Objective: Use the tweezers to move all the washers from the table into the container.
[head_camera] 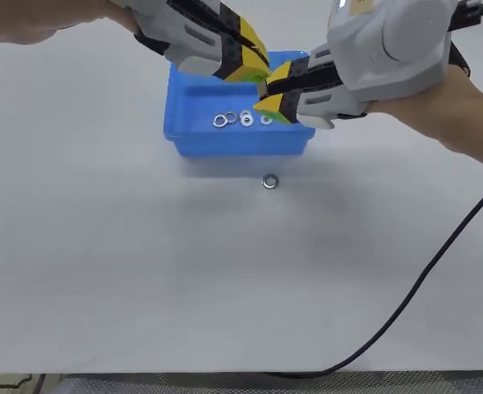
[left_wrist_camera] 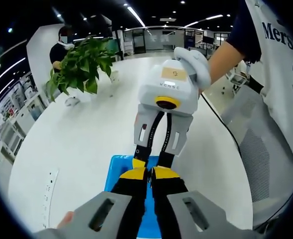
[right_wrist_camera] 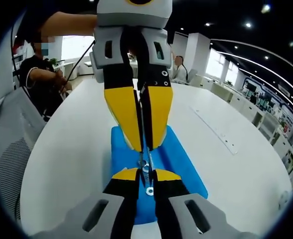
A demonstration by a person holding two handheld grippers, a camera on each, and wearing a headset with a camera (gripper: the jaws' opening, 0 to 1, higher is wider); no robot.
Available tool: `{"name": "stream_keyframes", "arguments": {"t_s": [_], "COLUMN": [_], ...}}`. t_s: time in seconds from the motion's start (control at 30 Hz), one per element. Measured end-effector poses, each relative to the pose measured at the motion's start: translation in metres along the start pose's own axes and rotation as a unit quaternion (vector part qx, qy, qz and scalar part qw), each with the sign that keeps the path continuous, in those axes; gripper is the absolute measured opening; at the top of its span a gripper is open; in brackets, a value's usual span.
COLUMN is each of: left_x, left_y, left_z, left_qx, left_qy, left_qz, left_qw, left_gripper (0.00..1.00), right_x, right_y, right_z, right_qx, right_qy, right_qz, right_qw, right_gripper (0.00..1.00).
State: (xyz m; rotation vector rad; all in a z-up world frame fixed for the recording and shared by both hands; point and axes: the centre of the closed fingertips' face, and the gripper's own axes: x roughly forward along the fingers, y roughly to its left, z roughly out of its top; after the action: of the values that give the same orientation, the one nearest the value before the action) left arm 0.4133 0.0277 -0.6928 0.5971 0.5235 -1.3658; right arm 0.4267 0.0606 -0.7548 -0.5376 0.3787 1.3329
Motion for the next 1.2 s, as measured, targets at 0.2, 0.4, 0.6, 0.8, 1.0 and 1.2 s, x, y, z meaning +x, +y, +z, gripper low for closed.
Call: {"name": "stream_keyframes", "arguments": {"t_s": [0.2, 0.4, 0.6, 0.8, 1.0, 1.2], "left_x": [-0.014, -0.026, -0.032, -0.035, -0.034, -0.03], "left_y": [-0.012, -0.03, -0.048, -0.064, -0.079, -0.091], "left_z": [0.008, 0.019, 0.026, 0.026, 0.019, 0.015], "left_qx": [0.013, 0.022, 0.029, 0.026, 0.014, 0.004], "left_qy": [0.0, -0.007, -0.008, -0.009, -0.006, -0.008], "left_qz": [0.007, 0.014, 0.017, 0.016, 0.011, 0.004], "left_qw": [0.9999, 0.9996, 0.9994, 0.9995, 0.9998, 1.0], "left_gripper": [0.07, 0.07, 0.07, 0.07, 0.07, 0.07], "right_x": [-0.01, -0.022, -0.032, -0.038, -0.038, -0.036], "right_y": [0.012, 0.027, 0.043, 0.064, 0.082, 0.095], "right_z": [0.016, 0.026, 0.032, 0.036, 0.032, 0.025], "right_qx": [-0.017, -0.023, -0.03, -0.032, -0.022, -0.02], "right_qy": [-0.006, -0.009, -0.008, -0.008, -0.005, 0.001], "right_qz": [0.001, -0.003, -0.001, 0.007, 0.019, 0.033], "right_qw": [0.9998, 0.9997, 0.9995, 0.9994, 0.9996, 0.9993], "right_gripper": [0.12, 0.12, 0.12, 0.12, 0.12, 0.12]}}
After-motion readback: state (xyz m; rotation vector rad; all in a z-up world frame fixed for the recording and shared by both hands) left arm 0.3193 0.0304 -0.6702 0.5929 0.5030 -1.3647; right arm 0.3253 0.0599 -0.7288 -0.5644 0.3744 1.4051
